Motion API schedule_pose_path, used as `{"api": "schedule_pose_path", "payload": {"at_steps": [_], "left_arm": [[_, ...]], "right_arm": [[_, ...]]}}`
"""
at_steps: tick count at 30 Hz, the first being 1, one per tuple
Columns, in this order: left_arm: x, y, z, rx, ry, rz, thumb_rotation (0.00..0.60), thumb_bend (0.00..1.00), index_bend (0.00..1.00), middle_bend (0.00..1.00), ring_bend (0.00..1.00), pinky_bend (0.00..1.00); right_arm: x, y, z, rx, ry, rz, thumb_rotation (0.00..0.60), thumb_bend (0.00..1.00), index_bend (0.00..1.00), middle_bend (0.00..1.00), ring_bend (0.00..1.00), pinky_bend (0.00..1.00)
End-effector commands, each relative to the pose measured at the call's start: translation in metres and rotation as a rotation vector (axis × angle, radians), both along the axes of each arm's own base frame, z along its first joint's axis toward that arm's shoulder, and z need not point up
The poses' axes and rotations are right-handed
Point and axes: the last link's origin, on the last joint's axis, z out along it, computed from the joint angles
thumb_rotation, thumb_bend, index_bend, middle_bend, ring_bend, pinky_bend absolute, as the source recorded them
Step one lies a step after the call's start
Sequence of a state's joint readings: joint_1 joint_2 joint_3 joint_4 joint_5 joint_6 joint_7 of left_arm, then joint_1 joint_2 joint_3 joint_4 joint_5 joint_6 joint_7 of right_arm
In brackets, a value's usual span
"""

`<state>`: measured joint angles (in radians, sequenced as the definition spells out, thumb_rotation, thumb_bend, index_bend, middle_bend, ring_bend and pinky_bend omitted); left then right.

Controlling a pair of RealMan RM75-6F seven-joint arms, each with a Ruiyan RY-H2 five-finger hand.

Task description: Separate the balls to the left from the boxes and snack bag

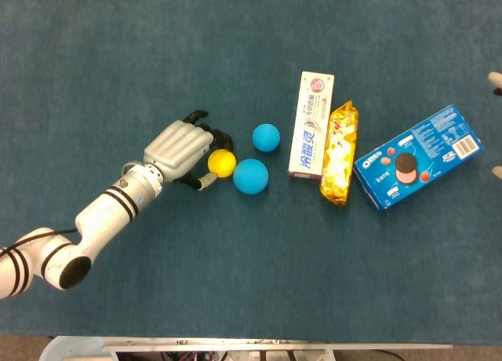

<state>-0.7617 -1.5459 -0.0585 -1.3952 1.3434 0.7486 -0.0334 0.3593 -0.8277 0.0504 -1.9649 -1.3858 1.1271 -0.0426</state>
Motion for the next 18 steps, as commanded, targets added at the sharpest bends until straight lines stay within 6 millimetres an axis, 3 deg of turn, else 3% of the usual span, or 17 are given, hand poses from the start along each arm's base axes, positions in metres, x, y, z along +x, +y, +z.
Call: {"api": "schedule_pose_path", "payload": {"at_steps": [1, 8, 18], "left_arm": [[0.000, 0.001, 0.000, 0.007, -0.005, 0.002, 0.600, 0.37, 0.42, 0.43, 0.33, 0.09], [-0.012, 0.005, 0.018, 0.046, 0.016, -0.001, 0.600, 0.37, 0.43, 0.44, 0.34, 0.09], [-0.054, 0.011, 0.067, 0.146, 0.082, 0.052, 0.600, 0.37, 0.42, 0.43, 0.34, 0.09]], "right_arm": [[0.000, 0.000, 0.001, -0.001, -0.002, -0.004, 0.600, 0.00, 0.02, 0.23, 0.14, 0.27], [0.001, 0.000, 0.002, -0.003, -0.011, -0.010, 0.600, 0.00, 0.02, 0.23, 0.14, 0.27], [0.006, -0.003, -0.004, 0.017, -0.028, -0.001, 0.600, 0.00, 0.02, 0.23, 0.14, 0.27]]}}
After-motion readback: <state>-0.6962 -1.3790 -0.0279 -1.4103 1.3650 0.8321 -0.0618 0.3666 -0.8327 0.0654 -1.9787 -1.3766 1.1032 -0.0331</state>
